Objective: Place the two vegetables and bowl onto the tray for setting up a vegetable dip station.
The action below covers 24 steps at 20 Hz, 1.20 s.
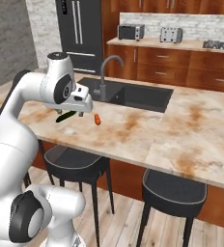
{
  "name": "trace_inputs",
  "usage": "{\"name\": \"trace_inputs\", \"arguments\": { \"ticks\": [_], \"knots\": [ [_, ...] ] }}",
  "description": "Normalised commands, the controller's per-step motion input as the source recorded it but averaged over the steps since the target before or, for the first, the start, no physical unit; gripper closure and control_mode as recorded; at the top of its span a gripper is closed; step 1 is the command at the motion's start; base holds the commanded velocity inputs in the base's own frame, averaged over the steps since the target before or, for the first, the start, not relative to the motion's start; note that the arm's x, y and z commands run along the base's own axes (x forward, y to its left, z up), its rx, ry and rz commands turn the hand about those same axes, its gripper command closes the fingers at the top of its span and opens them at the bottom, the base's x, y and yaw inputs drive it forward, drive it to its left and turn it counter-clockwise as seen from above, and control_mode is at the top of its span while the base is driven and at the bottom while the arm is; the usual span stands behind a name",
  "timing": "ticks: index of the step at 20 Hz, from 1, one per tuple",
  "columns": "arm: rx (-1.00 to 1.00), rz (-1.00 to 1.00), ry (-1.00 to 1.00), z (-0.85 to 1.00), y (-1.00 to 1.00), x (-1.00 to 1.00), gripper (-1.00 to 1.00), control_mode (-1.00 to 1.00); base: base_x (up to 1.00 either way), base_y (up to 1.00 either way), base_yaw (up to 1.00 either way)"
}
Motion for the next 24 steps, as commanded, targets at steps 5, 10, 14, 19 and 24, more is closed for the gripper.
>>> {"name": "trace_inputs", "arguments": {
  "ticks": [5, 10, 14, 19, 24],
  "knots": [
    [0.0, 0.0, 0.0, 0.0, 0.0, 0.0, -1.0, 1.0, 0.05, 0.37, -0.13],
    [0.0, 0.0, 0.0, 0.0, 0.0, 0.0, -1.0, 1.0, 0.11, 0.44, -0.17],
    [0.0, 0.0, 0.0, 0.0, 0.0, 0.0, -1.0, 1.0, 0.14, 0.53, -0.21],
    [0.0, 0.0, 0.0, 0.0, 0.0, 0.0, -1.0, 1.0, 0.12, 0.53, -0.21],
    [0.0, 0.0, 0.0, 0.0, 0.0, 0.0, -1.0, 1.0, 0.11, 0.5, -0.16]
  ]
}}
